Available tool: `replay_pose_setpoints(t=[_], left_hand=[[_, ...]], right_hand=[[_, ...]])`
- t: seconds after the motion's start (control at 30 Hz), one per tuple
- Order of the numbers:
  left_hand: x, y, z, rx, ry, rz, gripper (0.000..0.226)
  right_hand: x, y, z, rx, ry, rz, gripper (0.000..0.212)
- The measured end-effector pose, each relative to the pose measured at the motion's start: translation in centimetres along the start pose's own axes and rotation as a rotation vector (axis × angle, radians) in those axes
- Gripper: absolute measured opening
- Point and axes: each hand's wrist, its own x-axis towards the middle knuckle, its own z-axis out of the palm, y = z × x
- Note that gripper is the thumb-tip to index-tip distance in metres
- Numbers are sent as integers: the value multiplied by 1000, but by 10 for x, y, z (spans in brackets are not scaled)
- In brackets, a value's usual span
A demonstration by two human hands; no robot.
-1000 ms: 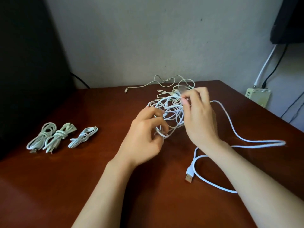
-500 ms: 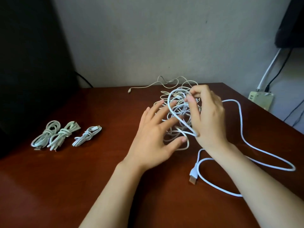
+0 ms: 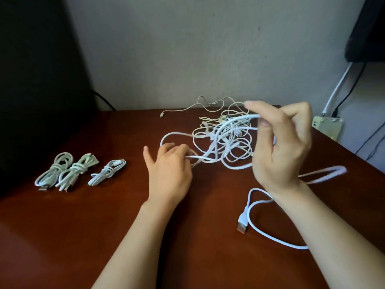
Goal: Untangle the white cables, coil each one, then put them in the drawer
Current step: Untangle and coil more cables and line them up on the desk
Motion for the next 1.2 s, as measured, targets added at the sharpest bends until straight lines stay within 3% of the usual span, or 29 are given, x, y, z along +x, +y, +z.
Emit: replay_pose_setpoints(t=[0.2,0.37,0.5,0.6,0.67,0.77,0.9,0.93,1.0,1.1,1.2], left_hand=[[6,-6,-8,-70,97,-222,24],[5,-3,-8,-162,148,-153,30],[5,-9,-4,-245,161,-147,27],[6,-14,-1,-316,185,-161,19],[8,-12,-3,-390,193,-233,16],[11,-11,-6,-567,202,-342,27],[13,-9,-11,-814,189,-475,40],[13,-9,-12,-850,165,-495,44],[12,-7,-13,-861,129,-473,44],[8,0,-13,-822,59,-315,37],[3,5,-8,-697,-36,-152,52]], right_hand=[[5,20,-5,-204,-60,123,24],[0,37,-2,-356,-217,325,29],[-8,36,4,-227,-378,332,35],[-9,25,5,-69,-522,344,51],[-9,22,5,56,-645,355,60],[-10,14,5,129,-812,349,57],[-15,17,1,75,-1250,333,68],[-18,21,0,68,-1320,419,76],[-21,24,2,151,-1268,623,93],[-30,3,12,242,-1248,492,64],[-27,-9,18,402,-1033,563,23]])
